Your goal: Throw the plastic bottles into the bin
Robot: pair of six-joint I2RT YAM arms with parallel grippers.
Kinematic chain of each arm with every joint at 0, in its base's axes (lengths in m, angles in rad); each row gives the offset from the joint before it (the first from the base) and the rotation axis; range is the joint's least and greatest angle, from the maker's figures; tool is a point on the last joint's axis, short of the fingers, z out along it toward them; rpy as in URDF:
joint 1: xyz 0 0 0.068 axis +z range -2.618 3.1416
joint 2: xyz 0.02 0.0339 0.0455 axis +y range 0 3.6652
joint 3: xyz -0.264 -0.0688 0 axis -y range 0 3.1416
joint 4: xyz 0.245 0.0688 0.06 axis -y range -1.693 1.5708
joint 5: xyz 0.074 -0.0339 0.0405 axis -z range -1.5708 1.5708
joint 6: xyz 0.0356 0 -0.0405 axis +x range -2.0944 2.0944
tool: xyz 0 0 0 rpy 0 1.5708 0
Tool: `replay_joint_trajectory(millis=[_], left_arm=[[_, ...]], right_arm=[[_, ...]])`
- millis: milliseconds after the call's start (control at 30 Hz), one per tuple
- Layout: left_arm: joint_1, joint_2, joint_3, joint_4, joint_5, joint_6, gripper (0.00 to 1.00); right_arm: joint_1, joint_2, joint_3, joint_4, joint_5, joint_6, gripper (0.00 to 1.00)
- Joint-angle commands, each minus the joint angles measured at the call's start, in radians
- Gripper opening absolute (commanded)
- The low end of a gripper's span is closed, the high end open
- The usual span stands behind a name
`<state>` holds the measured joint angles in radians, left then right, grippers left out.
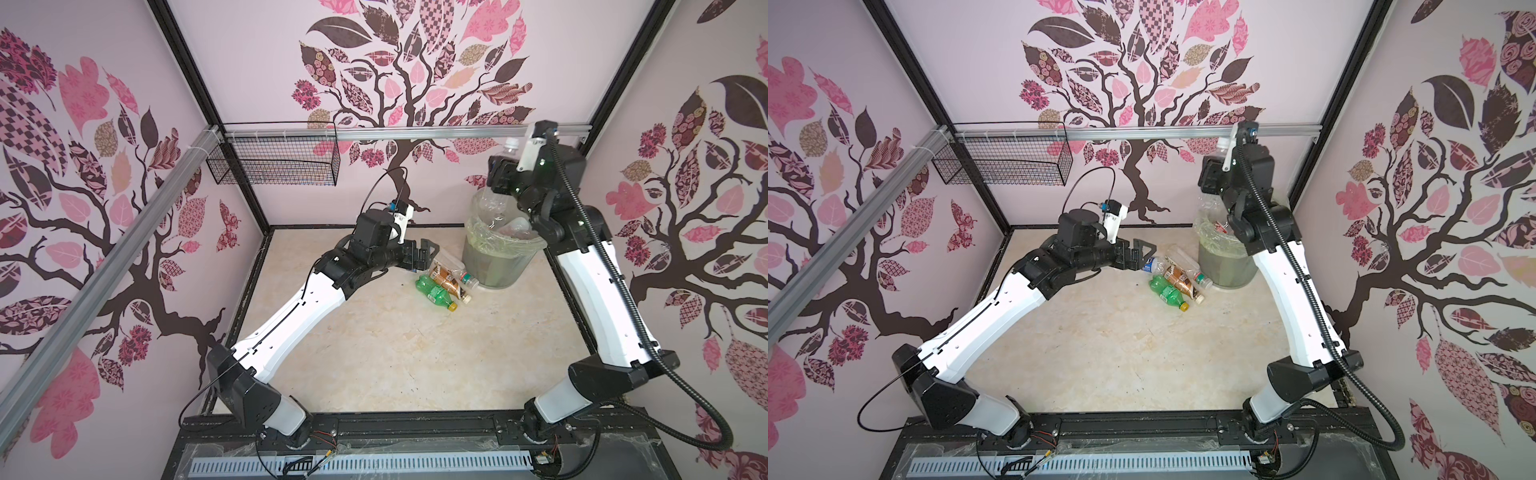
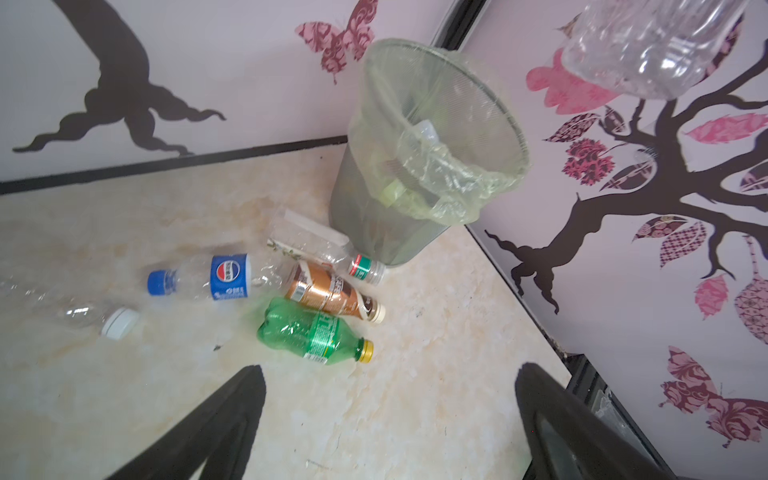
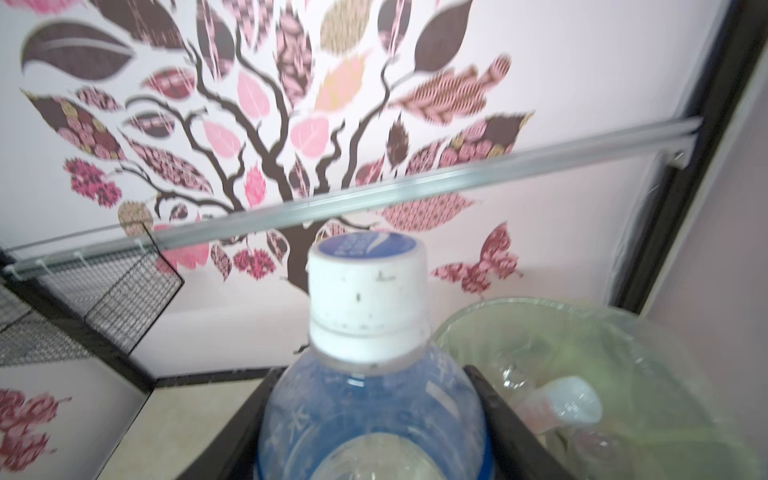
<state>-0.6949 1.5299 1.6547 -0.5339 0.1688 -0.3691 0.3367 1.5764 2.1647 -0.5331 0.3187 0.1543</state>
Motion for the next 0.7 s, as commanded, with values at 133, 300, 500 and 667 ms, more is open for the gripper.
replay_joint_trajectory(millis=[133,300,500,667], left_arm=[[-0.067,0.024,0.106,0.014,-0.019,0.065,0.98],[-0.072,0.035,0.088,0.021,-0.020,0.064,0.98],[-0.072,0.024,0.050,0.014,-0.026,0.068,0.98],[-0.072,0.007,0.014,0.003,-0.056,0.090,0.98]], right_arm=[[0.002,-0.061,0.144,0.056,0.249,-0.246,0.59],[-0.043,-0.047,-0.012,0.172,0.293,-0.327,0.59],[-0.195,0.047,-0.238,0.165,0.207,-0.162,0.69],[-0.198,0.082,-0.279,0.129,0.244,-0.139,0.81]])
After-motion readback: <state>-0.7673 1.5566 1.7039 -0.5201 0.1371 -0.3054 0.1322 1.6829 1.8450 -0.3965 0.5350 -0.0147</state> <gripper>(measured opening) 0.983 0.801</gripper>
